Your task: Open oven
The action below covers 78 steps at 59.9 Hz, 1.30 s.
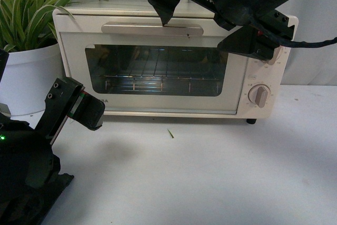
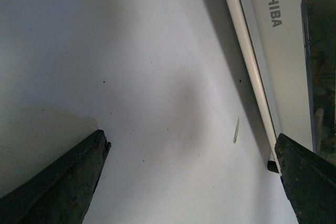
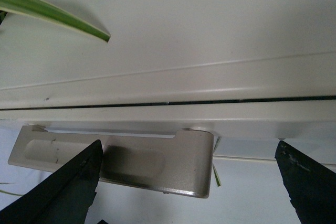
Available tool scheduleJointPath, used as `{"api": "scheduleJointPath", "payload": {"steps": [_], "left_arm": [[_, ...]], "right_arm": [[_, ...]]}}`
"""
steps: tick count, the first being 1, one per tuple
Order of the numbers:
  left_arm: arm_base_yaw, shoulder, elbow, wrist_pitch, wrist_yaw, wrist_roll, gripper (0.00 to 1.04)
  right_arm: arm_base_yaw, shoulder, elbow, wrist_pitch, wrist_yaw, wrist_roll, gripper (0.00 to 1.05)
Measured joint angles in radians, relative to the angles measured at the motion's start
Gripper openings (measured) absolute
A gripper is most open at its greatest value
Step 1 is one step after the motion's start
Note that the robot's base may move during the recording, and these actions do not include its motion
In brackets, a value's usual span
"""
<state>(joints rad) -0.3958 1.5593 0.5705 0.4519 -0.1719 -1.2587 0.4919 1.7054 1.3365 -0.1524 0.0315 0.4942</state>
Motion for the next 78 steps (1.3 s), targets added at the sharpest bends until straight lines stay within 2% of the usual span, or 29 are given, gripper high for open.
{"api": "scheduleJointPath", "payload": {"steps": [45,68,78], "left_arm": [[0.010,-0.008,-0.006,0.000,0.015,-0.003,0.98],[0.041,-0.023,-0.039,0.023,0.041,-0.005,0.98],[0.047,-0.039,-0.062,0.031,0.018,0.047,0.98]], "right_arm": [[0.061,-0.146,-0.309,0.156,-0.105,-0.023,0.95],[0.080,-0.441,-0.539,0.266,-0.114,0.009,0.95],[0.045,-0.596,-0.648,0.282,-0.103,0.019,0.95]]}}
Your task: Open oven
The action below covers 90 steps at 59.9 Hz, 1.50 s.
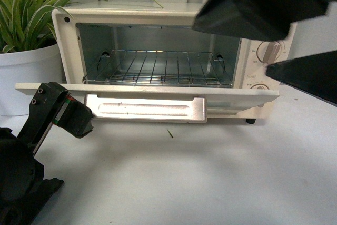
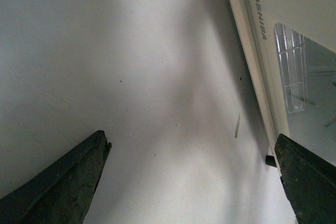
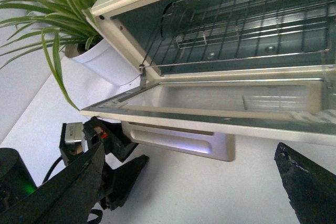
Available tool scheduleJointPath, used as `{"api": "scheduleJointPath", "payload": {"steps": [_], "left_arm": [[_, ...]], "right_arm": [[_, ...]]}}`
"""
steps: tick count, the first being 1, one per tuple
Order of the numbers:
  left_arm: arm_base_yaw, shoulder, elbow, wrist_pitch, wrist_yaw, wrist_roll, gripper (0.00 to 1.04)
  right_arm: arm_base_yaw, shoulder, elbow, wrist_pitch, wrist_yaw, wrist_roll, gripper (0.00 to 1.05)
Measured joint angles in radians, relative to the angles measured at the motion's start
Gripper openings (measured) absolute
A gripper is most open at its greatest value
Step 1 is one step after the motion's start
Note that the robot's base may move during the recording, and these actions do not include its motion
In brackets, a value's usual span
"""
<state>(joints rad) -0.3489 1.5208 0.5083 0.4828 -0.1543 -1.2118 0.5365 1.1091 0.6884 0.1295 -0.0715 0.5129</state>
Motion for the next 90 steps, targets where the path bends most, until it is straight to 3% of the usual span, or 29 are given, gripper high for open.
{"api": "scheduleJointPath", "payload": {"steps": [13,29,44,57,70,80,90], "left_arm": [[-0.022,-0.003,-0.007,0.003,-0.080,0.134,0.98],[-0.054,0.008,-0.021,0.004,-0.153,0.442,0.98],[-0.058,0.008,-0.068,0.051,-0.188,0.695,0.98],[-0.087,0.031,-0.113,0.125,-0.299,0.988,0.98],[-0.109,-0.048,-0.171,0.160,-0.308,1.215,0.98],[-0.137,-0.206,-0.248,0.101,-0.336,1.235,0.98],[-0.175,-0.520,-0.328,-0.088,-0.314,1.191,0.98]], "right_arm": [[-0.057,-0.068,-0.078,0.007,-0.005,0.000,0.95],[-0.108,-0.081,-0.158,0.034,0.011,-0.041,0.95],[-0.122,-0.087,-0.183,0.044,-0.001,-0.053,0.95],[-0.127,-0.089,-0.202,0.050,-0.009,-0.057,0.95],[-0.133,-0.109,-0.223,0.045,-0.029,-0.065,0.95],[-0.133,-0.158,-0.250,0.031,-0.024,-0.090,0.95],[-0.130,-0.266,-0.314,-0.006,-0.003,-0.099,0.95]]}}
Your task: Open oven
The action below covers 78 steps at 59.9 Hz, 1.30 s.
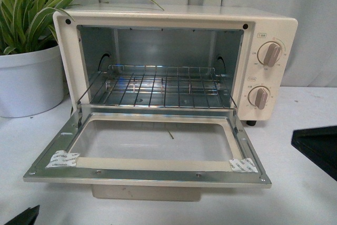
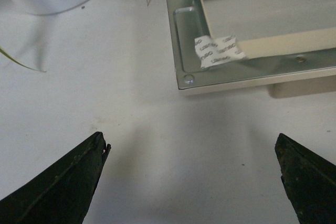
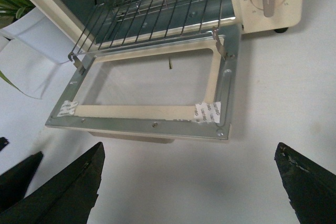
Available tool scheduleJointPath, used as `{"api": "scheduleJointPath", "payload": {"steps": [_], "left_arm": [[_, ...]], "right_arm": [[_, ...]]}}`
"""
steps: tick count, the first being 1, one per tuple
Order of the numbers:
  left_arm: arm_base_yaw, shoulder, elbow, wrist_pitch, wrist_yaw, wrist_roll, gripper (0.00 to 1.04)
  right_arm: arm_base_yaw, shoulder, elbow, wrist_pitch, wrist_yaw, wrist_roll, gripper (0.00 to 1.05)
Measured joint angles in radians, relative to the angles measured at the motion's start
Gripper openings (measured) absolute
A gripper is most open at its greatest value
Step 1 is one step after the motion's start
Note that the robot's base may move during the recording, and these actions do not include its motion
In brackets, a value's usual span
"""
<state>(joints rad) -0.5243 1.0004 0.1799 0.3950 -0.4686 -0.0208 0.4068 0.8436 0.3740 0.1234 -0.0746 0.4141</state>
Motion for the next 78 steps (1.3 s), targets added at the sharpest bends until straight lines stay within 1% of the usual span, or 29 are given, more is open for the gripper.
{"api": "scheduleJointPath", "payload": {"steps": [5,10,13,21,27,33,38,53,54,55,56,57,59,60,61,62,64,68,71,72,73,77,78], "left_arm": [[-0.020,-0.188,-0.023,-0.098,-0.005,-0.008,0.98],[-0.018,-0.340,-0.044,-0.177,-0.006,-0.017,0.98],[-0.002,-0.447,-0.061,-0.241,0.004,-0.034,0.98],[0.039,-0.636,-0.085,-0.354,0.017,-0.051,0.98],[0.040,-0.711,-0.085,-0.410,0.010,-0.064,0.98],[0.021,-0.762,-0.085,-0.460,-0.026,-0.086,0.98],[0.030,-0.788,-0.085,-0.462,-0.018,-0.109,0.98],[0.037,-0.793,-0.085,-0.460,-0.017,-0.122,0.98],[0.042,-0.802,-0.090,-0.440,-0.013,-0.111,0.96],[0.050,-0.813,-0.102,-0.404,0.004,-0.092,0.93],[0.061,-0.826,-0.113,-0.370,0.026,-0.081,0.89],[0.081,-0.846,-0.127,-0.340,0.051,-0.057,0.84],[0.112,-0.875,-0.132,-0.334,0.080,-0.035,0.76],[0.130,-0.885,-0.132,-0.334,0.093,-0.029,0.73],[0.138,-0.890,-0.132,-0.335,0.100,-0.026,0.71],[0.156,-0.896,-0.132,-0.337,0.115,-0.020,0.67],[0.181,-0.912,-0.140,-0.338,0.138,-0.011,0.62],[0.231,-0.948,-0.167,-0.349,0.190,-0.003,0.49],[0.261,-0.956,-0.167,-0.358,0.217,0.002,0.41],[0.272,-0.960,-0.167,-0.361,0.232,0.003,0.37],[0.278,-0.962,-0.167,-0.363,0.238,0.004,0.35],[0.317,-0.975,-0.167,-0.370,0.271,0.006,0.23],[0.326,-0.977,-0.167,-0.373,0.279,0.007,0.19]], "right_arm": [[0.007,-0.070,-0.037,-0.037,0.023,-0.004,0.95],[0.022,-0.146,-0.070,-0.077,0.059,-0.008,0.95],[0.032,-0.190,-0.084,-0.099,0.077,-0.010,0.95],[0.060,-0.290,-0.116,-0.150,0.121,-0.022,0.95],[0.072,-0.343,-0.132,-0.179,0.150,-0.025,0.95],[0.076,-0.378,-0.146,-0.187,0.169,-0.024,0.95],[0.068,-0.409,-0.167,-0.169,0.190,-0.021,0.95],[0.065,-0.414,-0.169,-0.168,0.195,-0.021,0.95],[0.067,-0.415,-0.172,-0.161,0.209,-0.029,0.95],[0.080,-0.417,-0.188,-0.116,0.242,-0.044,0.93],[0.093,-0.427,-0.222,-0.025,0.360,-0.105,0.88],[0.093,-0.436,-0.244,0.030,0.414,-0.136,0.84],[0.077,-0.468,-0.283,0.113,0.499,-0.231,0.75],[0.070,-0.475,-0.287,0.118,0.506,-0.247,0.73],[0.055,-0.490,-0.293,0.119,0.507,-0.283,0.70],[0.047,-0.497,-0.294,0.119,0.505,-0.288,0.68],[0.015,-0.527,-0.300,0.112,0.480,-0.331,0.61],[-0.031,-0.563,-0.307,0.091,0.435,-0.365,0.50],[-0.074,-0.591,-0.316,0.069,0.391,-0.383,0.39],[-0.082,-0.595,-0.317,0.066,0.383,-0.386,0.38],[-0.090,-0.610,-0.319,0.051,0.378,-0.389,0.34],[-0.114,-0.699,-0.325,-0.061,0.358,-0.399,0.21],[-0.118,-0.711,-0.327,-0.071,0.351,-0.399,0.20]]}}
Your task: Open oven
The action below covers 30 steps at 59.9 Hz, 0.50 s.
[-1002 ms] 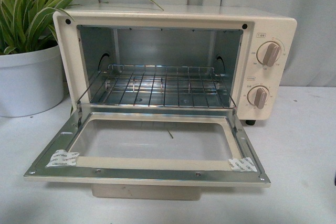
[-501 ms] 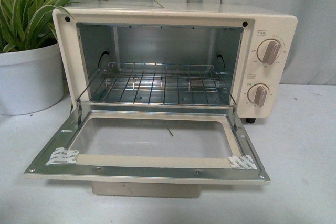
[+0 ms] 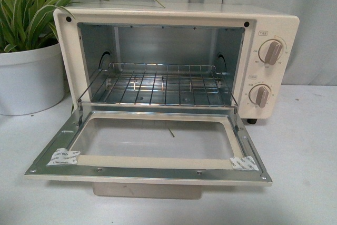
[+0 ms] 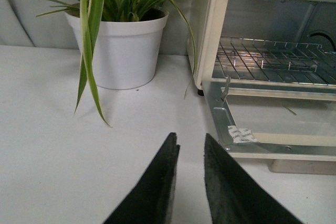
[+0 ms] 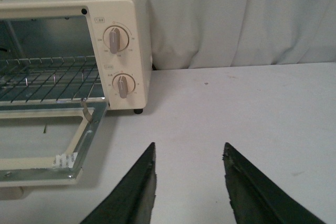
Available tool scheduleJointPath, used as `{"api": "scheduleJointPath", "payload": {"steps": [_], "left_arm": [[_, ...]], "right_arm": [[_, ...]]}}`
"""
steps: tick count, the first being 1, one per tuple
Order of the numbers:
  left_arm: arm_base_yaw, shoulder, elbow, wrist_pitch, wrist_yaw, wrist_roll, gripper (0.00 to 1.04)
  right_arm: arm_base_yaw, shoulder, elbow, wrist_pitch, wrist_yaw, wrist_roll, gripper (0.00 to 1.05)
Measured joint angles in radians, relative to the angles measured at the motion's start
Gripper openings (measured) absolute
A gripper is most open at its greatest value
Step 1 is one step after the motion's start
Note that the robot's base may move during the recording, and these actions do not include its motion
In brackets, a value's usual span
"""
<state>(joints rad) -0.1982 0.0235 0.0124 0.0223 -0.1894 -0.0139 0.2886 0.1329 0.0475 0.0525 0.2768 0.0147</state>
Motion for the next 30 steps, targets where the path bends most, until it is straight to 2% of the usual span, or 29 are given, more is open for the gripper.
{"api": "scheduleJointPath", "payload": {"steps": [4,5,7,9,13,15,18,20,24,30], "left_arm": [[0.027,-0.004,0.000,-0.005,0.025,0.002,0.08],[0.040,-0.006,0.000,-0.008,0.043,0.003,0.05],[0.090,-0.014,0.000,-0.017,0.122,0.006,0.04],[0.131,-0.018,0.000,-0.020,0.165,0.006,0.04],[0.185,-0.019,0.000,-0.022,0.172,0.006,0.04],[0.191,-0.020,0.000,-0.022,0.175,0.006,0.04],[0.192,-0.020,0.000,-0.022,0.183,0.006,0.04],[0.192,-0.020,0.000,-0.022,0.185,0.006,0.04],[0.193,-0.020,0.000,-0.022,0.187,0.006,0.04],[0.194,-0.020,0.000,-0.022,0.187,0.006,0.04]], "right_arm": [[-0.036,-0.056,-0.006,-0.025,-0.041,-0.005,0.07],[-0.047,-0.063,-0.006,-0.026,-0.053,-0.005,0.04],[-0.063,-0.074,-0.008,-0.027,-0.066,-0.011,0.01],[-0.082,-0.093,-0.024,-0.027,-0.080,-0.010,0.01],[-0.108,-0.110,-0.040,-0.037,-0.105,-0.011,0.01],[-0.128,-0.114,-0.040,-0.040,-0.122,-0.010,0.01],[-0.192,-0.123,-0.040,-0.051,-0.225,-0.011,0.01],[-0.231,-0.127,-0.040,-0.052,-0.259,-0.011,0.01],[-0.280,-0.129,-0.040,-0.052,-0.264,-0.011,0.01],[-0.284,-0.129,-0.040,-0.053,-0.275,-0.011,0.01]]}}
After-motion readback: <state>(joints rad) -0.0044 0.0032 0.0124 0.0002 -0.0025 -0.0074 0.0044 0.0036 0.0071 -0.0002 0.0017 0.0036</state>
